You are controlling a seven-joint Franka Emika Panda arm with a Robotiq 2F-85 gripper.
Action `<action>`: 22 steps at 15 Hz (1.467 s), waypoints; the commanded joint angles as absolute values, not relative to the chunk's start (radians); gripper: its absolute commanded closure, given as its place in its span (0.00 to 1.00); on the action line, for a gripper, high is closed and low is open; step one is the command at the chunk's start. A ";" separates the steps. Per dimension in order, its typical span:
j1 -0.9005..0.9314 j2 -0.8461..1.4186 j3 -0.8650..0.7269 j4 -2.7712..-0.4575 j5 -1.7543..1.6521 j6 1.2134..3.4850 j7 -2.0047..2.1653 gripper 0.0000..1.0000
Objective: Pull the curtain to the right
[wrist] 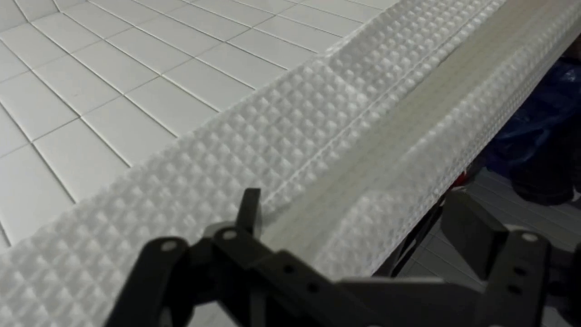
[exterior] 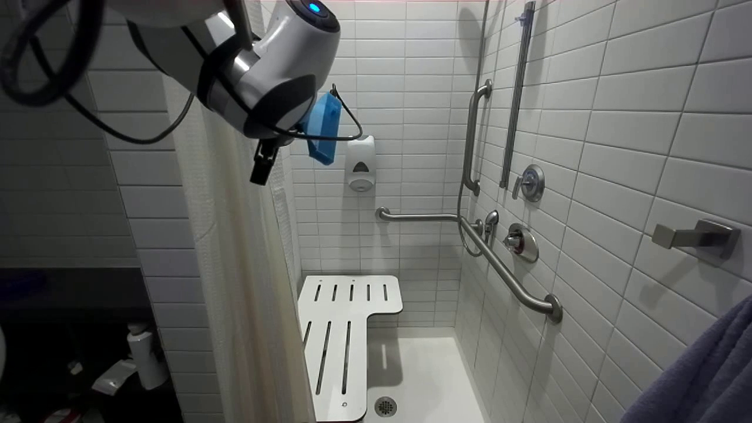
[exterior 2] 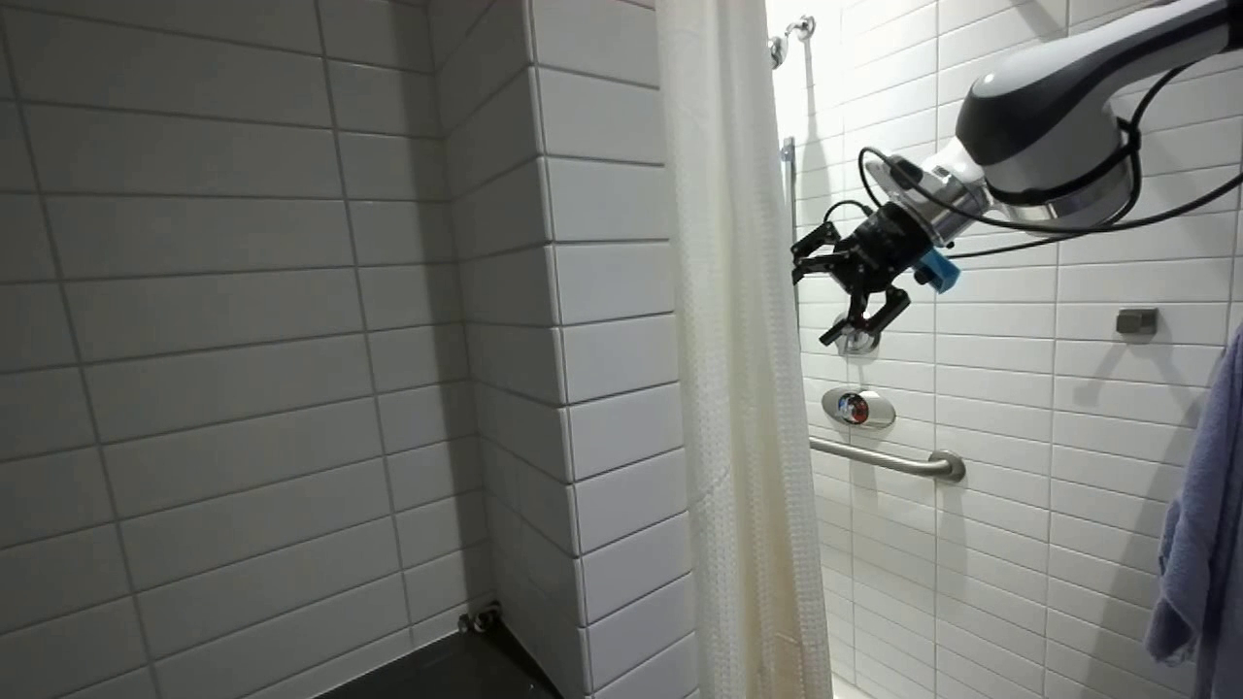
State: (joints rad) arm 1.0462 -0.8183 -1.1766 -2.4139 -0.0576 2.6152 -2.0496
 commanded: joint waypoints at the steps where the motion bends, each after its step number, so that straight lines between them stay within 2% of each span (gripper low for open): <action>1: 1.088 -0.799 -1.223 -2.349 -0.018 2.552 -2.127 0.00; 12: 1.150 -0.792 -1.294 -2.270 0.002 2.414 -2.268 0.00; 22: 1.103 -0.626 -1.295 -2.240 -0.072 2.273 -2.332 0.00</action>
State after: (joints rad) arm 1.1206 -0.7317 -1.3023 -2.2665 -0.0616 2.3157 -2.2945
